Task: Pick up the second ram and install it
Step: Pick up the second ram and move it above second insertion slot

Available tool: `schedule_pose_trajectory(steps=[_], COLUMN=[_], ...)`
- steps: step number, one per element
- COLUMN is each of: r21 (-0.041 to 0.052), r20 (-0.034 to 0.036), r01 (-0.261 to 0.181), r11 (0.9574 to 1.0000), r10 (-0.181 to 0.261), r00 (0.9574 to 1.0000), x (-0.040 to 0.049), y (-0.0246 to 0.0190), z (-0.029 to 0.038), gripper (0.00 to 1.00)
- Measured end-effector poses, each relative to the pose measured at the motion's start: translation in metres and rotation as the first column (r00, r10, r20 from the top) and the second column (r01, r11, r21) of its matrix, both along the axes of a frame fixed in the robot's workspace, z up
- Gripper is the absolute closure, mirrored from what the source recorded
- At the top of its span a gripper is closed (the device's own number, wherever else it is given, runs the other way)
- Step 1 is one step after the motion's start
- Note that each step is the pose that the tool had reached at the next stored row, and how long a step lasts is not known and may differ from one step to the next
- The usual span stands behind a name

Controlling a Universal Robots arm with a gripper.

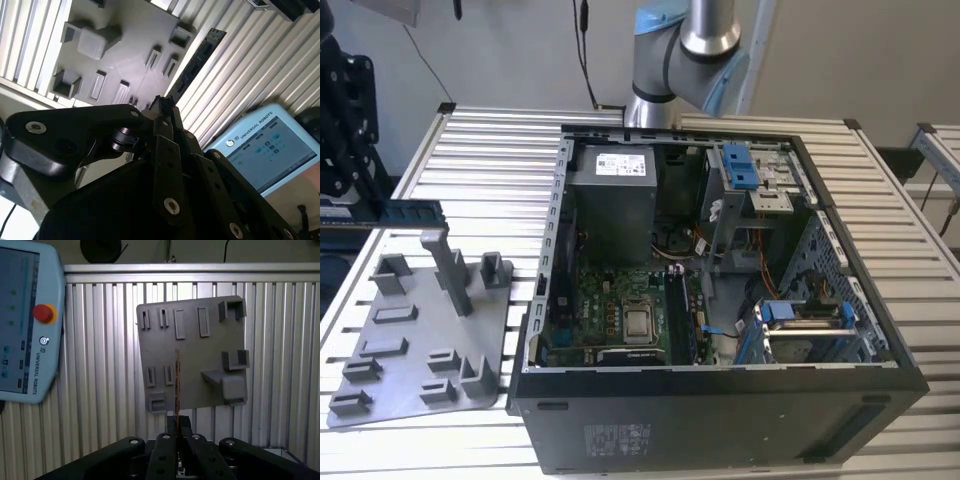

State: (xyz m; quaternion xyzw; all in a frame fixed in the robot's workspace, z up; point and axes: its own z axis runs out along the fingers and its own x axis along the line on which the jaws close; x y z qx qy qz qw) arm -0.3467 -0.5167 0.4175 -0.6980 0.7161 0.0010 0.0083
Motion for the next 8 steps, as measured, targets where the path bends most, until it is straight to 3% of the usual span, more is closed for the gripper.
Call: schedule_pose_trajectory(steps=[8], r21=[0.0], r20=[0.0], r01=[0.0], r11=[1.0], r10=[0.0], r00=[1.0], x=[0.0201], y=[0.0003], z=[0.0], gripper=[0.86])
